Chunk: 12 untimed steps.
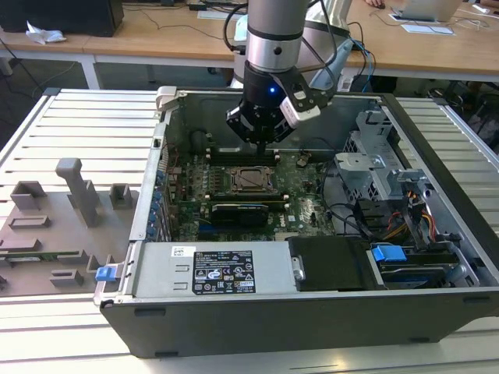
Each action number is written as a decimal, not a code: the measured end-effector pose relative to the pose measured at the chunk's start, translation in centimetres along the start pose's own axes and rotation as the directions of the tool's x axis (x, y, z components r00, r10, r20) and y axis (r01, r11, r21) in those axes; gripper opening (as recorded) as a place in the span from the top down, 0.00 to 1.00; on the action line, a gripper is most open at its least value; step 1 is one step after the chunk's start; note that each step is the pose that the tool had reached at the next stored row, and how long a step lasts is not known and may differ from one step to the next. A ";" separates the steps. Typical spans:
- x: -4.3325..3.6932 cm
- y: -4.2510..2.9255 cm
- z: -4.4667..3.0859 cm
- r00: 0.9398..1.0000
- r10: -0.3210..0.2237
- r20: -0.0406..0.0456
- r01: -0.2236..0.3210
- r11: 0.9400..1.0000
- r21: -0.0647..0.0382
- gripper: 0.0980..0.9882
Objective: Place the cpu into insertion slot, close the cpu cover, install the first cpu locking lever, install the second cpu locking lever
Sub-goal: 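Install the second cpu locking lever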
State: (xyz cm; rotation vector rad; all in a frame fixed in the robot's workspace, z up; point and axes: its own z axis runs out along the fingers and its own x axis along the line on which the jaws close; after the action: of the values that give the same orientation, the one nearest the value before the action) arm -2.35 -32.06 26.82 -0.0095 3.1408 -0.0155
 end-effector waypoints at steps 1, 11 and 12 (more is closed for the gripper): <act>0.00 -0.17 0.01 1.000 0.000 0.000 0.000 1.000 0.000 0.99; 0.04 -2.95 0.11 1.000 0.000 0.000 0.000 1.000 -0.002 0.99; 0.04 -3.07 0.13 1.000 0.000 0.000 0.000 1.000 -0.002 0.99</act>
State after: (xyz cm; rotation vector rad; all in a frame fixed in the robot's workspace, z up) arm -2.38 -35.13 26.73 -0.0097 3.1407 -0.0129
